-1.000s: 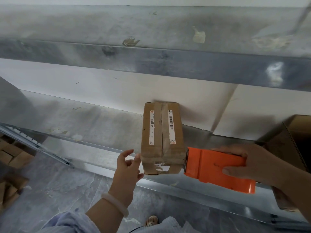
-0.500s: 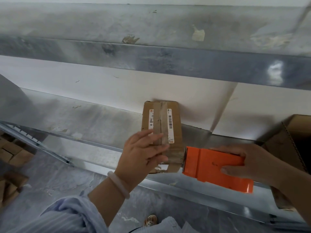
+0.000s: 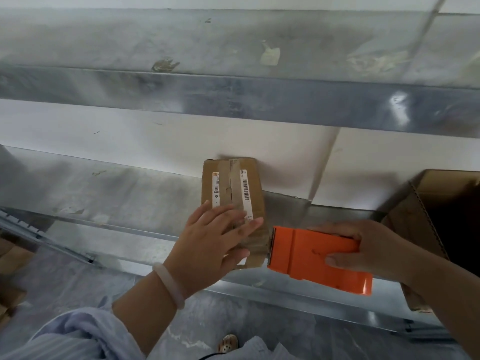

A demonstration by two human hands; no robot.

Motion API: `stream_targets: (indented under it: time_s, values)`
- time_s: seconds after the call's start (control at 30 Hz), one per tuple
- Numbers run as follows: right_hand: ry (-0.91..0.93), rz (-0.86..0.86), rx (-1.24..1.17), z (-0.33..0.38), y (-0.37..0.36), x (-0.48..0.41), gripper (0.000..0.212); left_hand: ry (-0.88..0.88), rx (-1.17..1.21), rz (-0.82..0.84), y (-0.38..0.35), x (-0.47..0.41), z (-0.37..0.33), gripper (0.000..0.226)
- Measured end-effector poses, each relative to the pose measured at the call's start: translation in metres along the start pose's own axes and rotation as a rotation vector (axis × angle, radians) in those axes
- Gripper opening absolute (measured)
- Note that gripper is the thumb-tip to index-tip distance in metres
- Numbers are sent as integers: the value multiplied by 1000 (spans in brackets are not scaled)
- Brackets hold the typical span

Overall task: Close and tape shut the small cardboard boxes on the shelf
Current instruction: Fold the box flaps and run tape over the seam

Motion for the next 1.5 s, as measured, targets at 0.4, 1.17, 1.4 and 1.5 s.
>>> stream_targets:
  time_s: [0.4,1.17,1.4,1.5]
  values:
    - [68,26,-18,1,1,3,42,-16,-50,103,-11,-5,-4,41]
    - [73,20,-43,5,23,23,35,-14,-50,150,-8,-6,-3,38]
    - [58,42,-24,7,34,29,34,-23,-48,149,-10,-6,-2,38]
    - [51,60,3,7,34,30,35,-22,-44,139,-10,-6,-1,38]
Point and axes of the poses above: each hand's wrist, its own x-axis away from the middle knuckle, its own y-axis out of the back of the hand, z = x × y, the point moved 1 cm from there along -x, towards the middle knuckle, and after that the axes turned 1 degree about x, right-handed, at the moved point
